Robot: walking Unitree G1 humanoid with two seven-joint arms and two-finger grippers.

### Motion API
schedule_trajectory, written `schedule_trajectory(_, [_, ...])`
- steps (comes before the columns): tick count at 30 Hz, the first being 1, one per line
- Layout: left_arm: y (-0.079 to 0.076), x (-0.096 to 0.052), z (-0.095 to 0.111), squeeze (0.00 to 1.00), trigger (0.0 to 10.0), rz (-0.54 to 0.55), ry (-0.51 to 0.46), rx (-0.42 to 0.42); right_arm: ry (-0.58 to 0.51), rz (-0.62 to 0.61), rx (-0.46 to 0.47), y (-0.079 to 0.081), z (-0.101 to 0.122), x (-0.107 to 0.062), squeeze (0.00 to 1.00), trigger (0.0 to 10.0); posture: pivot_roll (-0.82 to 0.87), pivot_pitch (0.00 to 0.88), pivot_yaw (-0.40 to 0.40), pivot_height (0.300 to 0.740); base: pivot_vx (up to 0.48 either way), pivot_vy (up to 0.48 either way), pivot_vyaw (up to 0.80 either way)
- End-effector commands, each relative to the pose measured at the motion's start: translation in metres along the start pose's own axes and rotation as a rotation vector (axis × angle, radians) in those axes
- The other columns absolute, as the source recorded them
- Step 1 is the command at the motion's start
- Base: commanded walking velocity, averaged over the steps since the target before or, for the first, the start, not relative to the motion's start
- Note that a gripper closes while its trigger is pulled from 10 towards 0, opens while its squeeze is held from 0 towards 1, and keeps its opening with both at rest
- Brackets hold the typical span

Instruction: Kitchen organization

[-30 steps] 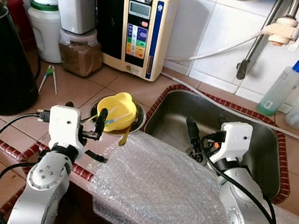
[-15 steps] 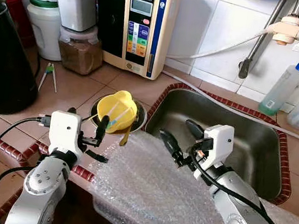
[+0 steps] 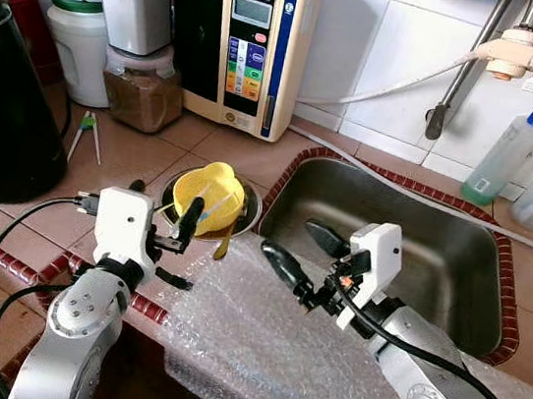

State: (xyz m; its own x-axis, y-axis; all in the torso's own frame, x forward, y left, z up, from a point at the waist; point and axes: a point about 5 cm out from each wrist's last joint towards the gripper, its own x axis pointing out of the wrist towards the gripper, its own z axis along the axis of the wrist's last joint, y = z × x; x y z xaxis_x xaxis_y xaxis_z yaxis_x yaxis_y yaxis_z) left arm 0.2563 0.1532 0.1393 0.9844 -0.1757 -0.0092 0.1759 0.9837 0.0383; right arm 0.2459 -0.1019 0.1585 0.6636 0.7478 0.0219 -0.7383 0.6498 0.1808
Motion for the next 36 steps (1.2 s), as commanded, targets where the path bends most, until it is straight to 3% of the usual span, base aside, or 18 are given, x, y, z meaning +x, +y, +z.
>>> schedule_trajectory(1, [-0.005, 0.0, 0.005, 0.0, 10.0, -0.032, 0.0, -0.011, 0.004, 0.044, 0.005, 0.005, 0.004, -0.002, 0.0, 10.0, 0.0, 0.003, -0.039, 0.74, 0.0, 0.0, 0.0])
schedule_trajectory(14, [-0.007, -0.006, -0.001, 0.0, 10.0, -0.078, 0.082, -0.029, 0.02, 0.122, 0.076, 0.006, 0.005, -0.003, 0.0, 10.0, 0.03, 0.0, -0.042, 0.74, 0.0, 0.0, 0.0])
schedule_trajectory(15, [-0.007, -0.006, -0.003, 0.0, 8.6, -0.08, 0.087, -0.03, 0.022, 0.132, 0.084, 0.007, 0.004, -0.002, 0.0, 10.0, 0.03, 0.0, -0.042, 0.74, 0.0, 0.0, 0.0])
schedule_trajectory(16, [-0.007, -0.007, -0.004, 0.0, 0.0, -0.079, 0.086, -0.039, 0.022, 0.144, 0.095, 0.007, 0.004, -0.002, 0.0, 10.0, 0.02, 0.0, -0.043, 0.74, 0.0, 0.0, 0.0])
schedule_trajectory(20, [-0.013, -0.006, -0.002, 0.0, 0.0, -0.137, 0.096, -0.046, 0.051, 0.185, 0.115, 0.009, 0.003, -0.005, 0.0, 10.0, 0.02, 0.0, -0.043, 0.74, 0.0, 0.0, 0.0])
schedule_trajectory(27, [-0.016, -0.003, -0.001, 0.0, 0.0, -0.142, 0.099, -0.052, 0.049, 0.171, 0.107, 0.007, 0.004, -0.004, 0.0, 10.0, 0.02, 0.001, -0.042, 0.74, 0.0, 0.0, 0.0])
schedule_trajectory(36, [-0.012, -0.002, -0.007, 0.0, 0.0, -0.121, 0.119, -0.048, 0.055, 0.247, 0.14, 0.013, 0.005, -0.005, 0.0, 10.0, 0.02, 0.003, -0.043, 0.74, 0.0, 0.0, 0.0])
